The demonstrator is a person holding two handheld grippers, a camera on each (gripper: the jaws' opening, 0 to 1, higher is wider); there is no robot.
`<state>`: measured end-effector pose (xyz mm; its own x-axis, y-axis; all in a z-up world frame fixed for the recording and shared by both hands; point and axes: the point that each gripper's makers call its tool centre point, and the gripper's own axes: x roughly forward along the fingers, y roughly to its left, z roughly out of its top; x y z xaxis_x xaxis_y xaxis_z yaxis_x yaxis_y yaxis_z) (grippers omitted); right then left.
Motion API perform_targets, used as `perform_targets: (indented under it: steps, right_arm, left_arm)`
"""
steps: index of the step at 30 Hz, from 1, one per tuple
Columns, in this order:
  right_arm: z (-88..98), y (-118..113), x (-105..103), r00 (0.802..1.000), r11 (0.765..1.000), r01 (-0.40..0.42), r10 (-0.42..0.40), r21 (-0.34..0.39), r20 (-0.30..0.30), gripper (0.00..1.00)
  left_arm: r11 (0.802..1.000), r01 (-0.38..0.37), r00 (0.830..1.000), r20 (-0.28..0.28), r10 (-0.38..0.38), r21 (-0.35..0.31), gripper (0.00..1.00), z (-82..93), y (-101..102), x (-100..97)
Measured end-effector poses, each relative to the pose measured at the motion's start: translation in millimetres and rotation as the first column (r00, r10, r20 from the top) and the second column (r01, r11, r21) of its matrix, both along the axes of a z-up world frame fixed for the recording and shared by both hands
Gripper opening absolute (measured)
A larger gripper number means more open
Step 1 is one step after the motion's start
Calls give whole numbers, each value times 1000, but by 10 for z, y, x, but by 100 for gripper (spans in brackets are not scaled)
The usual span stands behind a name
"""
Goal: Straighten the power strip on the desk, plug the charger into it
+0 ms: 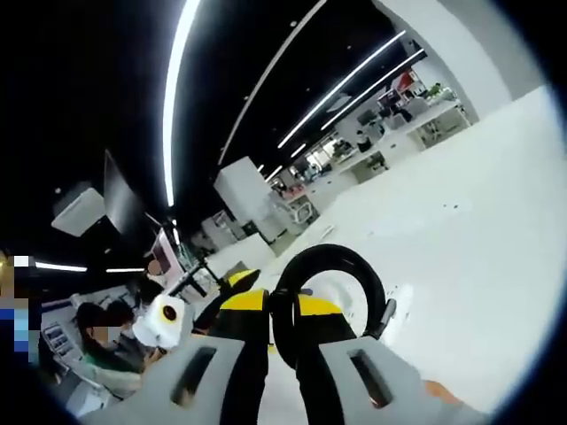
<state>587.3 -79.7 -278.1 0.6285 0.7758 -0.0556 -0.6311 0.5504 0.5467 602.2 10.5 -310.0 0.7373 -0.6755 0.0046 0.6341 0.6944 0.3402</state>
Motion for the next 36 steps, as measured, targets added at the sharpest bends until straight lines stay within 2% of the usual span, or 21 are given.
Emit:
perform_targets:
  steps: [10, 17, 22, 36]
  right_arm:
    - [41, 28, -29, 1000, 1000, -1, 1, 13, 8, 7]
    - [50, 42, -27, 1000, 1000, -3, 3, 7, 9, 7]
    - [42, 57, -38, 1000, 1000, -4, 4, 2, 7, 7]
    - [45, 88, -15, 1000, 1000, -13, 13, -3, 1, 7]
  left_arm:
    - [999, 4, 999, 36, -6, 35, 69, -36, -286, 54]
    - [998, 7, 998, 66, -11, 61, 67, -52, -416, 58]
    - [996, -7, 995, 98, -2, 91, 67, -66, -458, 73]
    - [992, -44, 989, 147, 26, 120, 67, -30, -492, 143]
